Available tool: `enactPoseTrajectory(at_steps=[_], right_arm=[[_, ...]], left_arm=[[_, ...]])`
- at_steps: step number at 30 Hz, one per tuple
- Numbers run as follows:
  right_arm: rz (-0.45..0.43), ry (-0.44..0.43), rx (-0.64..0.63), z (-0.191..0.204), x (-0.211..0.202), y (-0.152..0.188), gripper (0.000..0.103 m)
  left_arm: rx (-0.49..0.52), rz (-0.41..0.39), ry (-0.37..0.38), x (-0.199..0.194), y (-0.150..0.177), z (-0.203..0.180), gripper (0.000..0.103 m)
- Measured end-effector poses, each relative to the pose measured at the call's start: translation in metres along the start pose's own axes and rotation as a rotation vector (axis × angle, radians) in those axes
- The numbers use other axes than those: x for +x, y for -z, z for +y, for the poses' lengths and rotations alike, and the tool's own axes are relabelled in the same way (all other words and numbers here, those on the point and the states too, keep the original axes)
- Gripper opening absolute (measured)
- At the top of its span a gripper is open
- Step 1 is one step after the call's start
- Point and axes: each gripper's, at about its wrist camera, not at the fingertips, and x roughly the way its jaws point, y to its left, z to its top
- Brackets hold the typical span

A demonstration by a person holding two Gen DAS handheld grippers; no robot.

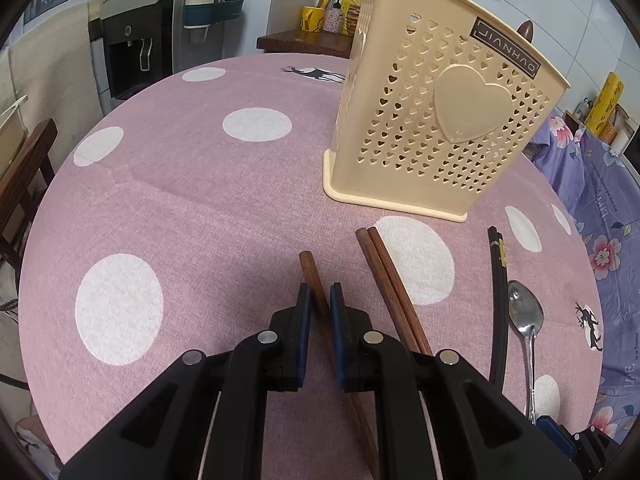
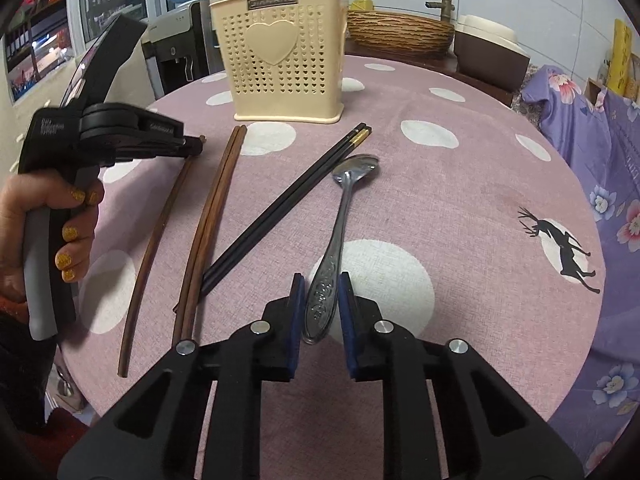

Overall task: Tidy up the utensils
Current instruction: 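Close the right tool on the metal spoon's bowl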

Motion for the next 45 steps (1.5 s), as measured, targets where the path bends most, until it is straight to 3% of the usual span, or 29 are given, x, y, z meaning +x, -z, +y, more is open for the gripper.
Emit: enactPoseTrajectory(at_steps=[5,12,13,14,20,25,27,29,32,34,36,45], right_arm=[[-0.023,0.008,0.047,-0.023,-0.001,-0.005,0.016],[-0.149,-0.01,0.143,-0.06,-0.034,-0.021,0.016],[-0.175,-0.02,0.148,-0.062,-0.039,-0.025,0.014],[-0.196,-0.029,0.151,-0.063,-0.044,-0.029,0.004],[-0.278,0.002,0.102,-0.058,-0.056,-0.048,0.004],[-0.22,-0.034,0.129,-0.061,-0.044,-0.042,0.008],[-0.181,-0.037,0.114,-0.056,-0.036,-0.035,0.023],[-0.143,-0.048,0.114,-0.052,-0.026,-0.028,0.031],[-0.105,-0.044,0.115,-0.051,-0.013,-0.028,0.032],[-0.081,-0.038,0.113,-0.052,-0.003,-0.034,0.037],[-0.047,-0.018,0.099,-0.05,0.007,-0.041,0.049],[0.074,0.113,0.012,-0.04,0.052,-0.074,0.051]], left_arm=[[0.001,-0.001,0.003,0.0,0.0,0.001,0.011],[0.001,-0.002,0.005,0.0,0.0,0.001,0.011],[0.0,-0.002,0.006,0.0,0.0,0.001,0.011],[-0.002,-0.002,0.007,0.0,0.0,0.001,0.011],[-0.001,-0.001,0.006,0.0,-0.001,0.002,0.011],[0.002,-0.002,0.004,0.001,-0.001,0.002,0.011],[0.001,-0.003,0.005,0.001,-0.001,0.002,0.011],[0.0,-0.003,0.006,0.001,-0.001,0.002,0.011],[0.001,-0.003,0.005,0.001,-0.001,0.002,0.011],[0.001,-0.004,0.005,0.0,-0.001,0.002,0.011],[-0.001,-0.003,0.007,0.0,0.0,0.002,0.011],[-0.005,0.0,0.018,0.0,-0.001,0.004,0.011]])
